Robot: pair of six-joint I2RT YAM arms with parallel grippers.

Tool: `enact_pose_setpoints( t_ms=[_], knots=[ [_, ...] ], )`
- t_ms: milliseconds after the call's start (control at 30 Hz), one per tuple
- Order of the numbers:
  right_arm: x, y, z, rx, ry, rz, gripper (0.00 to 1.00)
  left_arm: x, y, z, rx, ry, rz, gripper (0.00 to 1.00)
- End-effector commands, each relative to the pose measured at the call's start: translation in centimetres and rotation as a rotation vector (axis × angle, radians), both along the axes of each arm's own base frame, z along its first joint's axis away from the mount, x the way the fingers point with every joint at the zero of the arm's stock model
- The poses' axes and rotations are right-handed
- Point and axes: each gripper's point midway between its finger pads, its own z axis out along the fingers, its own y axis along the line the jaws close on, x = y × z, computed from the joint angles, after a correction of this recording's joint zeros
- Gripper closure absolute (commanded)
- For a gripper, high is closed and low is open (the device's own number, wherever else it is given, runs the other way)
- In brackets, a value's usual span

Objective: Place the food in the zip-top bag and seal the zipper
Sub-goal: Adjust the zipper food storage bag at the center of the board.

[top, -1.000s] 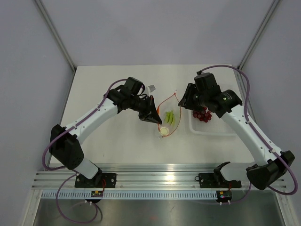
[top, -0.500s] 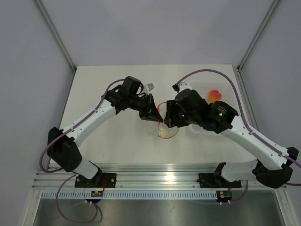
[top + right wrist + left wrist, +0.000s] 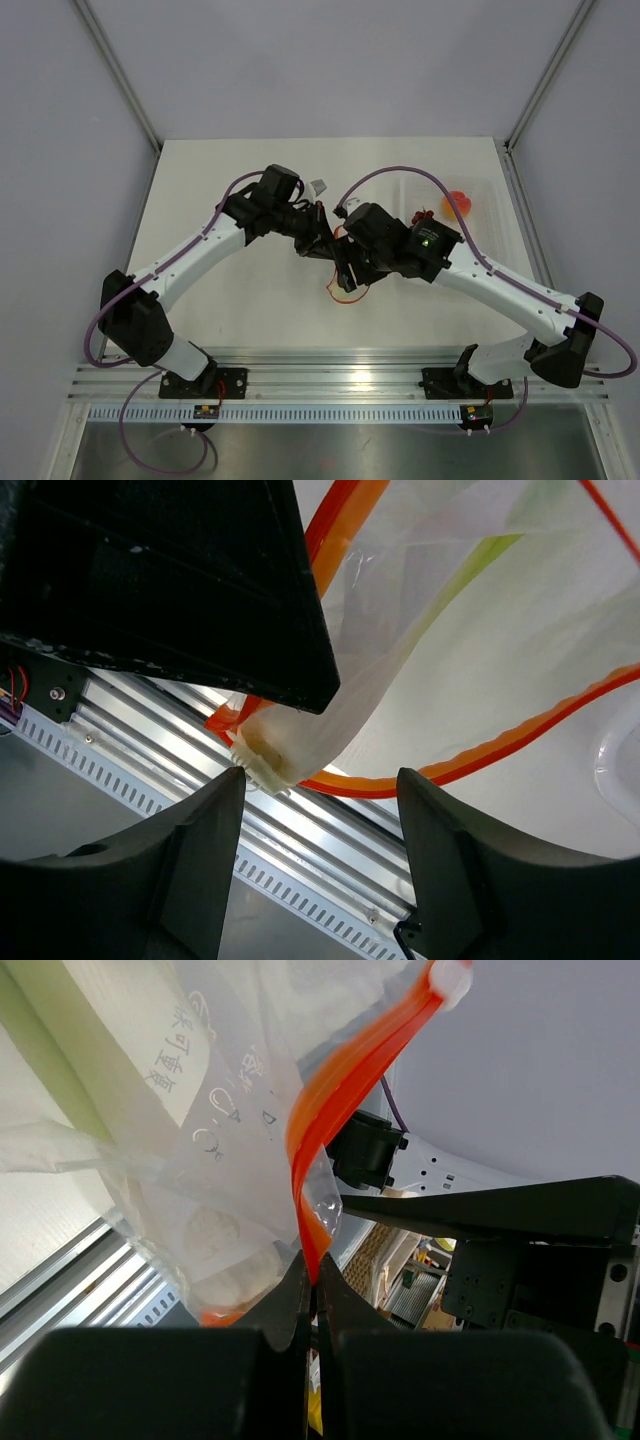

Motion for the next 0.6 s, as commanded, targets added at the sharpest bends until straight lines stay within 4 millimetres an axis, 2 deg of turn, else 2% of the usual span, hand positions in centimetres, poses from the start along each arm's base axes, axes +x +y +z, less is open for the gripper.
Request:
enact_pose_setpoints(
  t_ms=[0,167,300,367,400,500,567],
  knots=[
    [-0.1,1.1,0.7,0.05,-0.027,0.049,0.31,-0.4,0.1,2.6,-0.08,-0.039,-0.017,1.0],
    [-1.1,1.6,1.7,0.125,-0.038,0.082,0.3,-0.3,0.4,2.5,-0.08,-0.035,-0.007,1.0],
    [-2.3,2.3,-0.1,0.071,-0.005,0.131,0.28,-0.2,0.3,2.7,-0.084,-0.034,-0.004,1.0],
    [-2.2,2.2,-1.0,0.032,0.003,0.108,0.28,-0.2,0.4,2.8,-0.085,-0.036,0.0,1.0],
    [-1.3,1.6,-1.3,0.007,-0.026,0.061,0.29,-0.1,0.5,2.9,-0.084,-0.038,0.004,1.0],
    [0.2,0.2,-0.3,0.029,-0.106,-0.078,0.38,-0.2,0.7,3.1,-0.088,-0.04,0.009,1.0],
    [0.6,-0.9,1.4,0.109,-0.15,-0.184,0.47,-0.2,0.8,3.0,-0.089,-0.039,0.015,1.0]
  ],
)
